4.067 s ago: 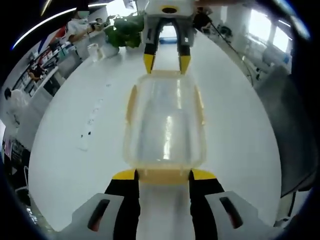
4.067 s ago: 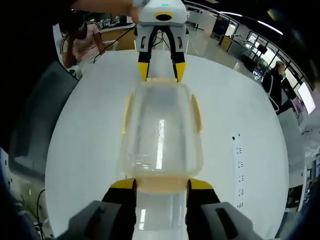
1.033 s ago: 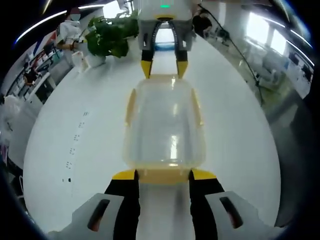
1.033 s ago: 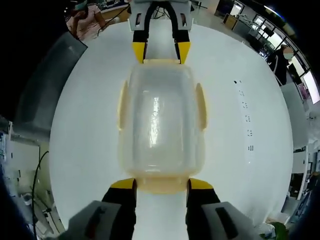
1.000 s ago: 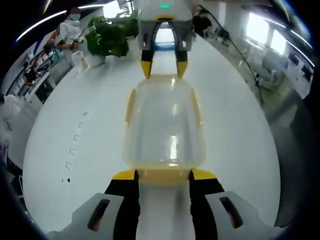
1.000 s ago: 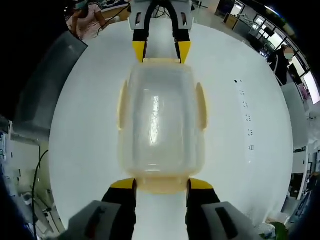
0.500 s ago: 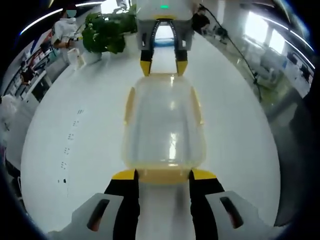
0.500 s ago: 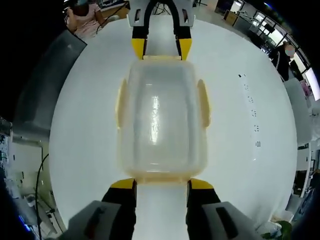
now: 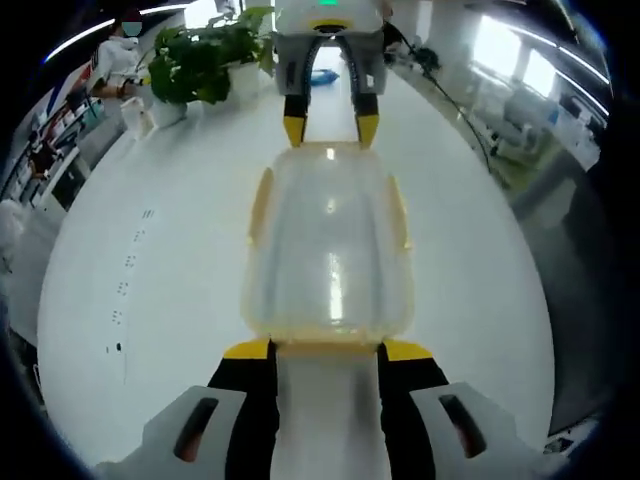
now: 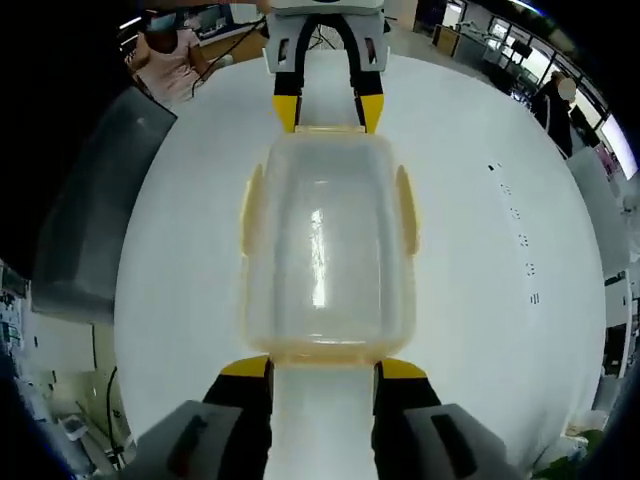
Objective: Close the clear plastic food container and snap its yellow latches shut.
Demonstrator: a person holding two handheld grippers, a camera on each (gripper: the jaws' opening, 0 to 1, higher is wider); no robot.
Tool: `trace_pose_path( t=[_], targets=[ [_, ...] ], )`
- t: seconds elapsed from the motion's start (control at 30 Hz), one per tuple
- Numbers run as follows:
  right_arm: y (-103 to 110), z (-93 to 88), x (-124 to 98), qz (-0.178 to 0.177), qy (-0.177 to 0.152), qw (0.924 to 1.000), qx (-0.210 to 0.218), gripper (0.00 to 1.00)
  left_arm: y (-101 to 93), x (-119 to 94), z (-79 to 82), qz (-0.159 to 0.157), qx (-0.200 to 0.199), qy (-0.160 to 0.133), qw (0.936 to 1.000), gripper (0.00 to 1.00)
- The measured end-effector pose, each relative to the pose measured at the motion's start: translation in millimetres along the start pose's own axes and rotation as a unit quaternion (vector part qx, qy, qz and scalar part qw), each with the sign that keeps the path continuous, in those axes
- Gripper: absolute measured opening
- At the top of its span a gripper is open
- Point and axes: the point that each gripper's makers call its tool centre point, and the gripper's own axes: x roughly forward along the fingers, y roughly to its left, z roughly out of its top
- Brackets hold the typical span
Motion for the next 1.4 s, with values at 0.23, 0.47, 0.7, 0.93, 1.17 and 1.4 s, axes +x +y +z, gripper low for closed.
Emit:
trace_pose_path(
  t=[0.23, 0.47, 0.7, 0.93, 1.17, 1.4],
  targets=[
    [2.5, 7.5, 4.2, -0.015, -0.025, 0.9994, 0.018, 0.43, -1.3, -4.4, -8.4, -0.003, 0.000, -0.013, 0.9999, 0.38],
    [-3.7, 5.1, -8.5, -0.026, -0.048, 0.9978, 0.038, 0.54, -1.2, -12.8, -16.0, 0.014, -0.020, -0.033, 0.9992, 0.52],
    [-3.0, 47.9, -36.9, -0.046, -0.167, 0.9824, 0.071, 0.34, 1.8, -39.0, 2.9, 0.048, -0.070, -0.133, 0.9874, 0.34],
    [-0.5, 52.2, -28.8, -0.048, -0.160, 0.9843, 0.057, 0.29, 8.6, -41.0, 8.1, 0.045, -0.075, -0.145, 0.9855, 0.34],
    [-1.8, 67.1, -22.8, -0.049, -0.171, 0.9826, 0.053, 0.29, 4.3, -30.3, 24.5, 0.043, -0.069, -0.151, 0.9853, 0.33],
    [0.9, 83.8, -13.9, -0.042, -0.180, 0.9815, 0.048, 0.29, -2.9, -16.6, 41.7, 0.033, -0.062, -0.158, 0.9850, 0.32]
  ],
)
